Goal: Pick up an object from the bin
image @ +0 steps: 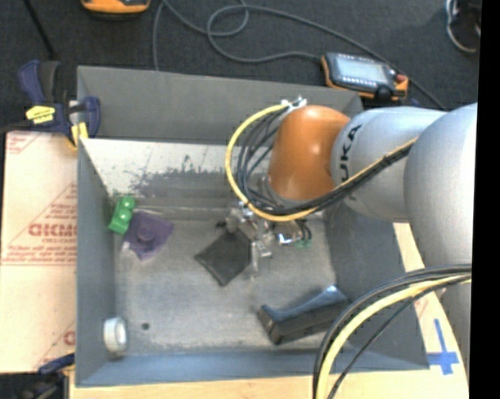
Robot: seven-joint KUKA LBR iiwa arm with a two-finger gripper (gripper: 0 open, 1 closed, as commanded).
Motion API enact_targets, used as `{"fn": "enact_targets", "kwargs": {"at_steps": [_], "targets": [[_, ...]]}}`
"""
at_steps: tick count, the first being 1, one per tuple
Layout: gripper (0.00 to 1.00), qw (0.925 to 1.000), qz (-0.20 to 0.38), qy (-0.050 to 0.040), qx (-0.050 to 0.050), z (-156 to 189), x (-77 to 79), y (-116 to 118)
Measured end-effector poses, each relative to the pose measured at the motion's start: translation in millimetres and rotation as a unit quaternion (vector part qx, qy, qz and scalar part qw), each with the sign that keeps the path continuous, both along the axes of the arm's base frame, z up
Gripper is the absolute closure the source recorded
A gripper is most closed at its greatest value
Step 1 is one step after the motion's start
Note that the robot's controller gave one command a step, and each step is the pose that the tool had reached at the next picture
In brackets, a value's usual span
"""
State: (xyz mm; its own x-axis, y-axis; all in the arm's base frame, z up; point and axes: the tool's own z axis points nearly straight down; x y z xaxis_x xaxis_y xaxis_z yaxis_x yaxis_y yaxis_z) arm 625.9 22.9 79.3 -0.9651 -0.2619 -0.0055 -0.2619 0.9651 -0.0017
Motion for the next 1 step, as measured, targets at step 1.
{"fn": "enact_targets", "kwargs": {"at_steps": [1], "targets": [[1.00, 0.9998, -0.017, -0.0077, 0.002, -18.3, 3.0, 3.8]]}}
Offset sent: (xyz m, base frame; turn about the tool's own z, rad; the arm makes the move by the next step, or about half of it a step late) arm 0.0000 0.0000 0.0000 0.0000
